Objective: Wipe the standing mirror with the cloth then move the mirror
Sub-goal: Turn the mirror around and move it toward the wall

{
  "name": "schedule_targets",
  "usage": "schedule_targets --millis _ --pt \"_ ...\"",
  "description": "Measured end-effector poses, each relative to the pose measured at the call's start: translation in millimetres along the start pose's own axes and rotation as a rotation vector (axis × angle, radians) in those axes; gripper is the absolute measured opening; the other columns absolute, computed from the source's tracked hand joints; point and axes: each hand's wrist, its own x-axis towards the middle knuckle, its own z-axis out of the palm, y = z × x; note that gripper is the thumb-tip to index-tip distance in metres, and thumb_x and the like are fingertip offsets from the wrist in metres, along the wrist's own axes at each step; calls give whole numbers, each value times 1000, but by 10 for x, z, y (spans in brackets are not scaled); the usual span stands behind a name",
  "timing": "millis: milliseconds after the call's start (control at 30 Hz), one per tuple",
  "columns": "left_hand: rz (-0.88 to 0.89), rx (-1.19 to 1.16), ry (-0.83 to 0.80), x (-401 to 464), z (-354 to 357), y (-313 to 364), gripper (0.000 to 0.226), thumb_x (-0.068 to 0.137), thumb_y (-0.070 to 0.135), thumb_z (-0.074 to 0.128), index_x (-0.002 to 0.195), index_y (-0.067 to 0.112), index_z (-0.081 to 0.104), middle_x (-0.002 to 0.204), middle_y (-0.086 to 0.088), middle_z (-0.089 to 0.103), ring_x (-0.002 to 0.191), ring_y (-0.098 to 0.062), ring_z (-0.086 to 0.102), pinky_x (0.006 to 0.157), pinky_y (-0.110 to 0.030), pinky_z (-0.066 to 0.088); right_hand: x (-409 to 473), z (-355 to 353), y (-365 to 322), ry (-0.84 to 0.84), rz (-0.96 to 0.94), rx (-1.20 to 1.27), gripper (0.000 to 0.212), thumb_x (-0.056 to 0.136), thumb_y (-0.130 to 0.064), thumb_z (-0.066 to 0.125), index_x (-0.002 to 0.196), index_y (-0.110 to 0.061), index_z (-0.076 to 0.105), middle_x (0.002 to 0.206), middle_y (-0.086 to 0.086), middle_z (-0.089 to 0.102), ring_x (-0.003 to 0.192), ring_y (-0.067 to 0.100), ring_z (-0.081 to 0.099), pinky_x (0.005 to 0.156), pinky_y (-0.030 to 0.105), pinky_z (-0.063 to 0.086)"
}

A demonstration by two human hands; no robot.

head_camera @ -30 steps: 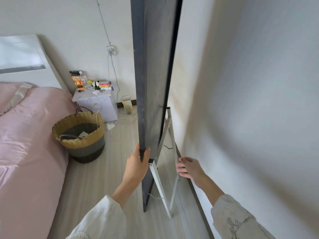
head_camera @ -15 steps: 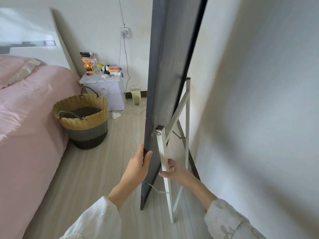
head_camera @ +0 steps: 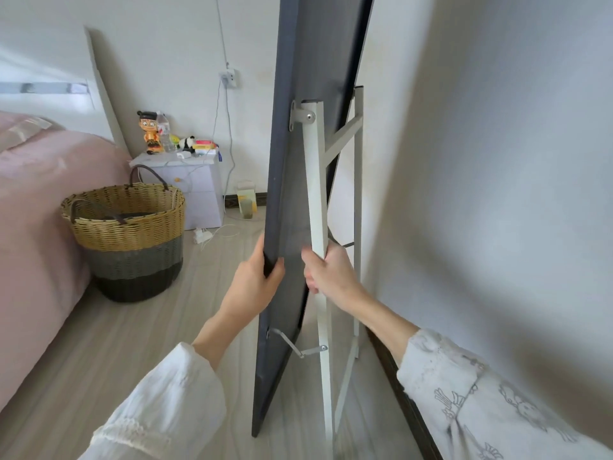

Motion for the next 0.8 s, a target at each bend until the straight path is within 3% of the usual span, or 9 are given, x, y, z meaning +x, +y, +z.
schedule_targets --millis 167,300,433,567,800 --pt "11 82 -18 4 58 65 52 92 22 45 136 37 21 92 -20 66 75 -33 63 70 -50 54 -16 -108 21 71 34 -6 38 90 -9 42 57 -18 25 37 -6 25 33 13 23 39 22 22" --pt "15 108 1 -17 142 114 58 91 19 44 138 39 15 77 -16 65 62 -30 60 63 -48 54 -29 -245 3 52 91 18 40 85 -3 42 53 -20 24 41 -1 22 36 13 20 43 26 18" --pt "-2 110 33 -7 149 112 59 90 18 44 138 38 16 79 -11 65 64 -29 61 64 -48 54 -37 -275 5 71 110 5 41 81 -3 44 49 -19 23 36 -4 23 34 14 20 43 24 19" --pt "-3 153 26 -45 240 248 62 90 17 42 140 40 12 68 -6 59 59 -24 57 58 -38 49 -21 -415 44 101 115 -6 40 80 -4 45 47 -17 25 35 -3 23 34 14 20 44 24 20" --pt "-29 181 70 -52 427 390 74 90 15 41 141 44 -3 82 -6 63 68 -25 58 63 -39 51 41 -599 80 101 115 -22 42 81 -4 44 44 -17 27 30 -7 24 29 13 20 43 23 21"
